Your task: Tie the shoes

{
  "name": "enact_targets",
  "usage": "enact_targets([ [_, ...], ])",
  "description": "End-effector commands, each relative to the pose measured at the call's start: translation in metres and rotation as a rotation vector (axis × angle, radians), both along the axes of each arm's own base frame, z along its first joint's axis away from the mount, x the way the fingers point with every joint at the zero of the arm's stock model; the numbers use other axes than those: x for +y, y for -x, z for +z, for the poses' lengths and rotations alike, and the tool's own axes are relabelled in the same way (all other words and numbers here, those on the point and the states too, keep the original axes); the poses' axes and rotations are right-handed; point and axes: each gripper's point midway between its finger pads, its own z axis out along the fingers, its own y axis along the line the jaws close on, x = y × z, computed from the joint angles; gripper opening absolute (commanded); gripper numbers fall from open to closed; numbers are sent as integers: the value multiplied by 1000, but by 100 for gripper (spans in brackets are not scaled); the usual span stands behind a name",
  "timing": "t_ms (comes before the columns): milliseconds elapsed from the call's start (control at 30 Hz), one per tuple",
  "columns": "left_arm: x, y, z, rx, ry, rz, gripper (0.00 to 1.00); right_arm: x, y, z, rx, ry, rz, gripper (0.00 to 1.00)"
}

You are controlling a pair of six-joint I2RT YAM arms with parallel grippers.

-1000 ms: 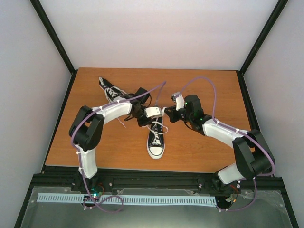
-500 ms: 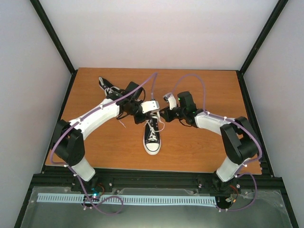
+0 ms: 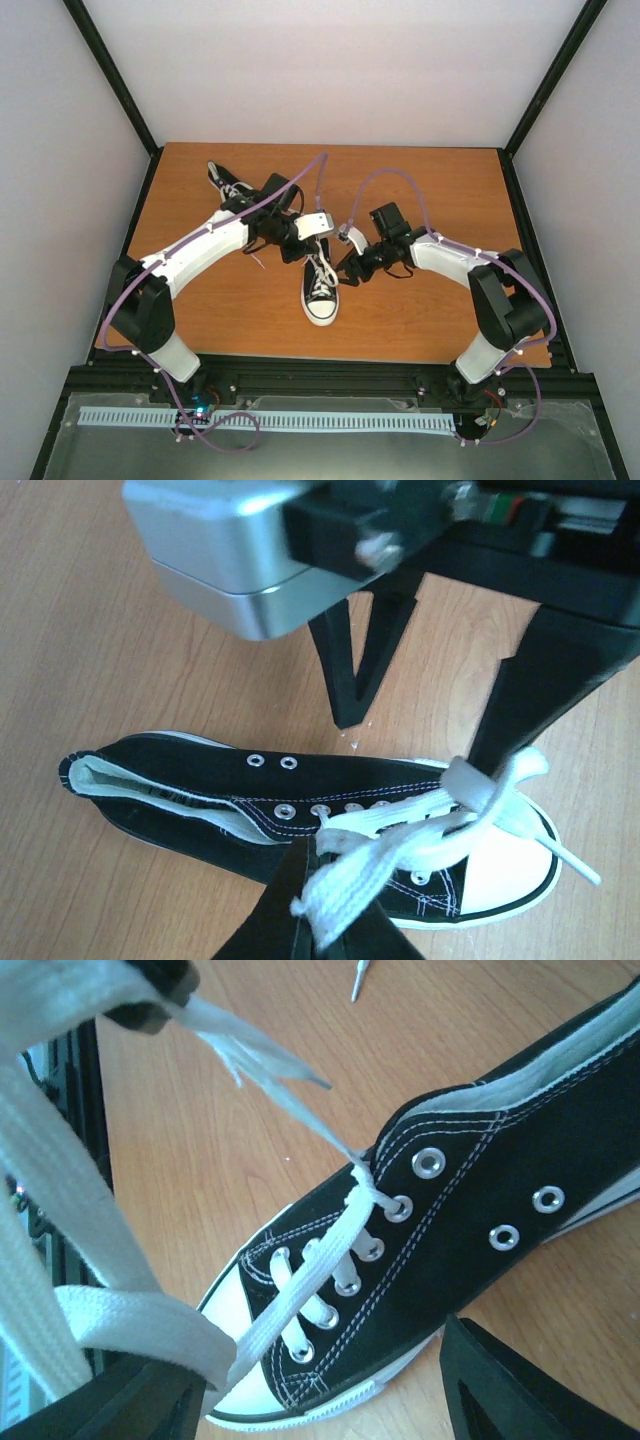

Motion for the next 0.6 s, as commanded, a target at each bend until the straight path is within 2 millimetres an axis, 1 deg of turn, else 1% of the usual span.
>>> enact_targets([
  [0, -5, 3, 24, -30, 61, -2, 1, -13, -8, 6, -36, 99, -37, 68],
  [67, -6, 4, 24, -22, 66, -6, 1, -19, -16, 2, -35, 141, -101, 72],
  [133, -6, 7, 24, -13, 69, -8, 1, -26, -25, 4, -38, 150, -171, 73],
  [233, -5, 10, 25, -6, 74, -12, 1, -42, -42, 6, -32, 181, -286, 77],
  [333, -4, 13, 26, -4, 74, -13, 1, -62, -59, 2, -10, 244, -405, 79],
  [367, -3, 14, 26, -3, 74, -13, 1, -66, -63, 0, -3, 260, -431, 84],
  [400, -3, 14, 26, -3, 73, -14, 1, -69, -65, 0, 7, 266, -452, 97],
  [467, -2, 16, 25, -1, 72, -14, 1, -69, -69, 1, 17, 263, -467, 99],
  [567, -1, 17, 26, 0, 74, -10, 1, -71, -74, 1, 24, 275, -500, 99],
])
